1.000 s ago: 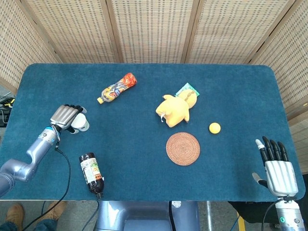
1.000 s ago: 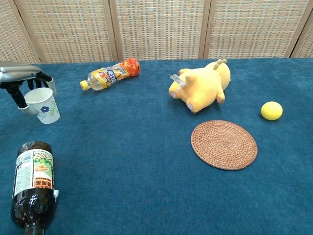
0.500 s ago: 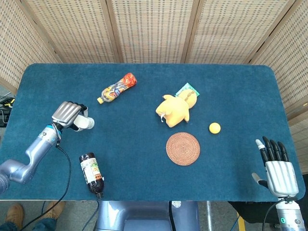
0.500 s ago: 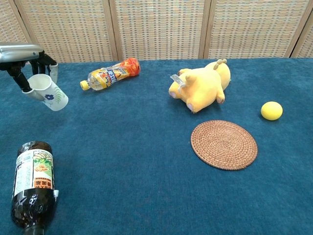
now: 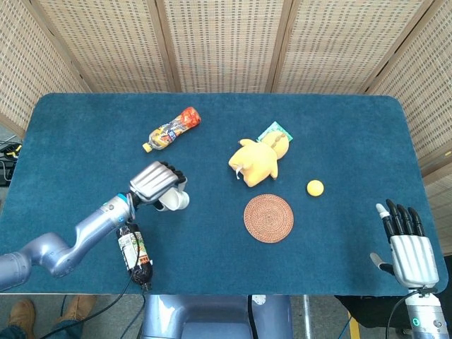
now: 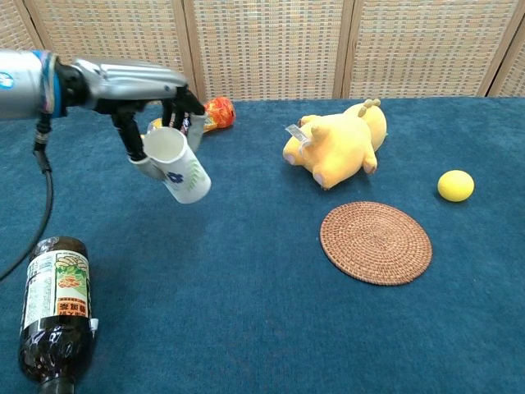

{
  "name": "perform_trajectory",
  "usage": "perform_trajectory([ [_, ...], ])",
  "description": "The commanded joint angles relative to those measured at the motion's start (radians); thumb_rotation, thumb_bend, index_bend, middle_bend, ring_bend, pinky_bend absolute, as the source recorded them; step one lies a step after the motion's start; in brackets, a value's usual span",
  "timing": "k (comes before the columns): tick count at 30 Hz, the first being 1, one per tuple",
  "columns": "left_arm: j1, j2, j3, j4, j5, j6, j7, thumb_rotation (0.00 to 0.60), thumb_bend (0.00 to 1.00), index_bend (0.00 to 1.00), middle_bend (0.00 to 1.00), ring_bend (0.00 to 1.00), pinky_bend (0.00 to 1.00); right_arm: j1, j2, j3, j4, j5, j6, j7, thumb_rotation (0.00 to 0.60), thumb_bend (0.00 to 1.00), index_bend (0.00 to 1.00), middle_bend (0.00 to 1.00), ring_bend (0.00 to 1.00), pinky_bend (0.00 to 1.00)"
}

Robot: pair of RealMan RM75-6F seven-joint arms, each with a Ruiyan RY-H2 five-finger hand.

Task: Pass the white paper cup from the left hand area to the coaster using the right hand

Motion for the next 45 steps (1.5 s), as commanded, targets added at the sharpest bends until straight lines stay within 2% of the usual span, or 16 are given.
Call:
perform_trajectory([
  [1, -0.073, -0.088, 0.001, 0.012, -0.065, -0.054, 0.102, 0.600, 0.07, 0.52, 0.45, 0.41, 0.38, 0.000, 0.003, 0.003, 0.003, 0.011, -0.004, 0.008, 0.600, 0.00, 0.00, 0.00, 0.00, 0.00],
  [12, -0.147, -0.257, 0.058, 0.112, -0.098, -0.057, 0.243, 0.600, 0.06, 0.51, 0.43, 0.38, 0.38, -0.008, 0.021, 0.014, 0.011, 0.041, 0.004, 0.049, 0.600, 0.00, 0.00, 0.00, 0.00, 0.00],
  [13, -0.149, -0.264, 0.062, 0.117, -0.097, -0.054, 0.248, 0.600, 0.04, 0.47, 0.39, 0.33, 0.35, -0.008, 0.022, 0.014, 0.011, 0.041, 0.004, 0.051, 0.600, 0.00, 0.00, 0.00, 0.00, 0.00],
  [15, -0.153, -0.277, 0.069, 0.126, -0.094, -0.047, 0.260, 0.600, 0.01, 0.24, 0.20, 0.15, 0.25, -0.008, 0.024, 0.013, 0.011, 0.041, 0.005, 0.055, 0.600, 0.00, 0.00, 0.00, 0.00, 0.00],
  [16, -0.156, -0.279, 0.077, 0.128, -0.091, -0.045, 0.270, 0.600, 0.00, 0.10, 0.08, 0.06, 0.17, -0.009, 0.026, 0.013, 0.011, 0.040, 0.007, 0.058, 0.600, 0.00, 0.00, 0.00, 0.00, 0.00],
  [17, -0.157, -0.278, 0.079, 0.127, -0.090, -0.045, 0.274, 0.600, 0.00, 0.02, 0.01, 0.01, 0.09, -0.010, 0.026, 0.012, 0.011, 0.039, 0.007, 0.058, 0.600, 0.00, 0.00, 0.00, 0.00, 0.00],
  [18, -0.159, -0.273, 0.082, 0.123, -0.088, -0.042, 0.281, 0.600, 0.00, 0.00, 0.00, 0.00, 0.05, -0.011, 0.027, 0.012, 0.010, 0.038, 0.009, 0.060, 0.600, 0.00, 0.00, 0.00, 0.00, 0.00],
  [20, -0.159, -0.254, 0.082, 0.105, -0.083, -0.024, 0.295, 0.600, 0.00, 0.00, 0.00, 0.00, 0.01, -0.013, 0.030, 0.012, 0.010, 0.038, 0.013, 0.064, 0.600, 0.00, 0.00, 0.00, 0.00, 0.00],
  [25, -0.119, -0.153, 0.070, 0.015, -0.041, 0.083, 0.279, 0.600, 0.00, 0.00, 0.00, 0.00, 0.00, -0.014, 0.032, 0.007, 0.006, 0.031, 0.016, 0.064, 0.600, 0.00, 0.00, 0.00, 0.00, 0.00],
  [31, 0.005, 0.066, 0.054, -0.117, -0.036, 0.267, 0.231, 0.600, 0.00, 0.00, 0.00, 0.00, 0.00, -0.012, 0.025, -0.003, 0.004, 0.035, -0.002, 0.054, 0.600, 0.00, 0.00, 0.00, 0.00, 0.00],
  [36, 0.163, 0.244, 0.079, -0.225, -0.095, 0.434, 0.236, 0.600, 0.00, 0.00, 0.00, 0.00, 0.00, -0.005, 0.023, -0.006, 0.001, 0.025, -0.008, 0.053, 0.600, 0.00, 0.00, 0.00, 0.00, 0.00],
  [40, 0.310, 0.297, 0.113, -0.269, -0.131, 0.578, 0.158, 0.600, 0.00, 0.00, 0.00, 0.00, 0.00, -0.001, 0.022, -0.012, -0.003, 0.014, -0.016, 0.048, 0.600, 0.00, 0.00, 0.00, 0.00, 0.00],
  [45, 0.464, 0.270, 0.157, -0.257, -0.174, 0.712, 0.087, 0.600, 0.00, 0.00, 0.00, 0.00, 0.00, 0.009, 0.015, -0.019, -0.009, 0.004, -0.031, 0.029, 0.600, 0.00, 0.00, 0.00, 0.00, 0.00],
])
